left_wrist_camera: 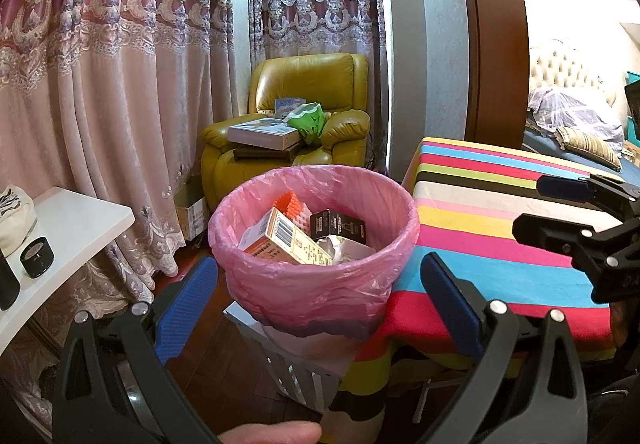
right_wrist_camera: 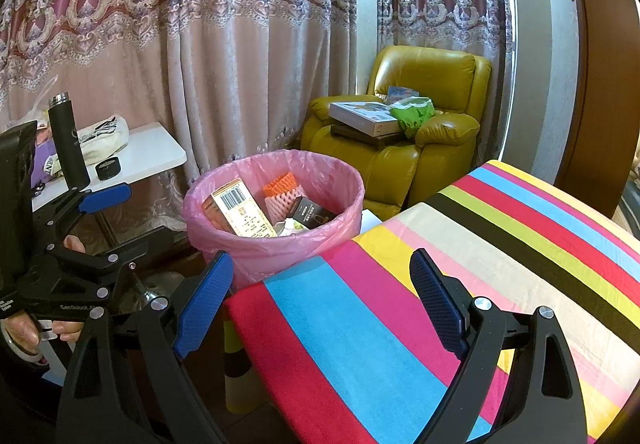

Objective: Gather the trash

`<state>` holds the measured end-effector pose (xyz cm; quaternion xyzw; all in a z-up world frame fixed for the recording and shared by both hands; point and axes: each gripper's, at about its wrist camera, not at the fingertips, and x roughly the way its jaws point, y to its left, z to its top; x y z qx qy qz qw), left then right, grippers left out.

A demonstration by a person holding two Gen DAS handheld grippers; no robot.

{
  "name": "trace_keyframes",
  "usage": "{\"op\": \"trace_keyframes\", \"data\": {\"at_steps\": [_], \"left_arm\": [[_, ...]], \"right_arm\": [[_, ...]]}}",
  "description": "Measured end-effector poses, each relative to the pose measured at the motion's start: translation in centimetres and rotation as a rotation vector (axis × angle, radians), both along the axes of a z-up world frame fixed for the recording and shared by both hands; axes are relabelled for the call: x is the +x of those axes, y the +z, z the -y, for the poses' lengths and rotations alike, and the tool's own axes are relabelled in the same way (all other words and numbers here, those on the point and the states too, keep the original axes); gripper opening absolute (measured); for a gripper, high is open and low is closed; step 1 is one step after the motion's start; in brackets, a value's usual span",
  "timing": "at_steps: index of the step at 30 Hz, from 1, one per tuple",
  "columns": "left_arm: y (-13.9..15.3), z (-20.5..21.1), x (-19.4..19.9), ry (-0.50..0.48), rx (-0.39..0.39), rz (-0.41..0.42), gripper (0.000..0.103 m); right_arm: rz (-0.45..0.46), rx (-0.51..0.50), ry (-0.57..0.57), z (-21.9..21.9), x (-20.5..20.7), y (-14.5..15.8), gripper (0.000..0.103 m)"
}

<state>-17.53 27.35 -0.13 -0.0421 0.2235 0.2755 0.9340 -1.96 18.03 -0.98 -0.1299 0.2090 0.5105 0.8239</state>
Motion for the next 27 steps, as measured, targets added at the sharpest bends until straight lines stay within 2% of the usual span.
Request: {"op": "trace_keyframes", "data": {"at_steps": [18, 27], "left_arm": [[0.0, 0.4, -0.1, 0.015, 0.018, -0.004, 0.098], [0.4, 0.5, 0.9, -0.005, -0.027, -0.013, 0.098]], "right_arm": [[0.000, 0.000, 0.000, 0.0, -0.1, 0.0, 0.085], [-0.005, 0.002, -0.013, 1.5, -0.2, 0.4, 0.085]]}}
